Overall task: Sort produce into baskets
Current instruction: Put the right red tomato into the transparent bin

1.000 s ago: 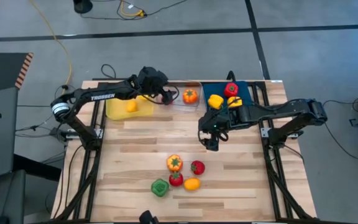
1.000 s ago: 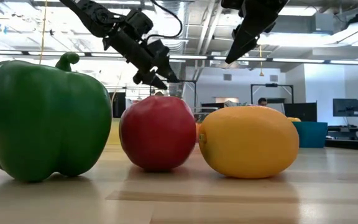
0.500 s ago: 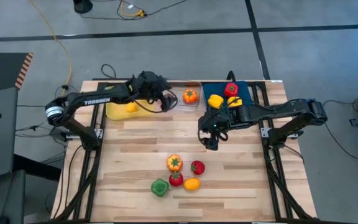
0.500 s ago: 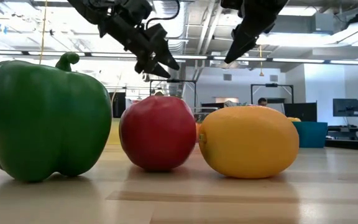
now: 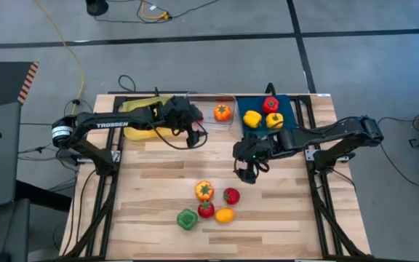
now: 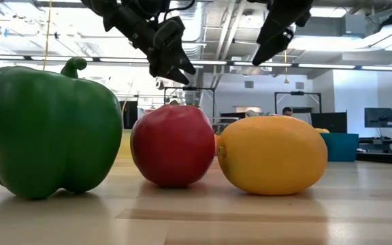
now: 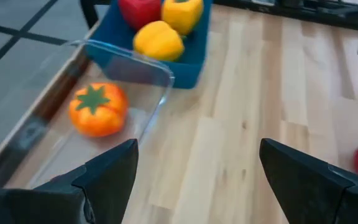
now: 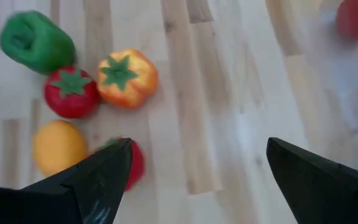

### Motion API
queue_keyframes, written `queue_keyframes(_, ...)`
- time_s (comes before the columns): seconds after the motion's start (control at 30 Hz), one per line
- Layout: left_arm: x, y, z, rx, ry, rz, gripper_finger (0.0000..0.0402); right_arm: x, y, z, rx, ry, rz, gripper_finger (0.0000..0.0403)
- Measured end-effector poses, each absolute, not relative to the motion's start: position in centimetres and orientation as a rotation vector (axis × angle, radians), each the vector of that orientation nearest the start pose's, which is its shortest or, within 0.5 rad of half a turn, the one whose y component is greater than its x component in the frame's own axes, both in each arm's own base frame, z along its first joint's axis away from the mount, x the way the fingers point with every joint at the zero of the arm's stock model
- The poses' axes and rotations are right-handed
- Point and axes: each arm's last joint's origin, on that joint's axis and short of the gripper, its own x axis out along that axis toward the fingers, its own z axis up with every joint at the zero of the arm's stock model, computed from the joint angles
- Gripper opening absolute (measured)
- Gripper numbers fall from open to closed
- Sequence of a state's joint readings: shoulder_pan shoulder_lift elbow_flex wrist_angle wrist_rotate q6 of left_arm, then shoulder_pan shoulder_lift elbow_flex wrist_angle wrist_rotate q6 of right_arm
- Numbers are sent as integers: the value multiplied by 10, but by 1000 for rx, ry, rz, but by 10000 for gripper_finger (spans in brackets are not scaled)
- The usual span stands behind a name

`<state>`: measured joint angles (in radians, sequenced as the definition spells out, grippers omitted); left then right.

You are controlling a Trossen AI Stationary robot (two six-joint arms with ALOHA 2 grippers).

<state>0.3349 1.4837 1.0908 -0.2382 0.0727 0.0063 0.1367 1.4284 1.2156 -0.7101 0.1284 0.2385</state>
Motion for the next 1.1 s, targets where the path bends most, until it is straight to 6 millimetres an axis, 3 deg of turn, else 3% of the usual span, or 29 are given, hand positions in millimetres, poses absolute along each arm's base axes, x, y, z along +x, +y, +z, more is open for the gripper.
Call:
queue_keyframes(0.4, 315, 78, 271, -97, 622, 170, 322, 283, 76, 292, 258, 914, -84, 396)
queue_keyframes(0.83, 318, 67, 271, -110, 621, 149, 323, 276, 96, 292, 399, 876, -198, 395)
queue_keyframes(0.97, 318, 65, 271, -108, 621, 142, 323, 276, 106, 288, 338, 891, -161, 395)
queue_keyframes(1.1, 319, 63, 271, -106, 622, 137, 323, 283, 123, 272, 170, 938, -71, 395)
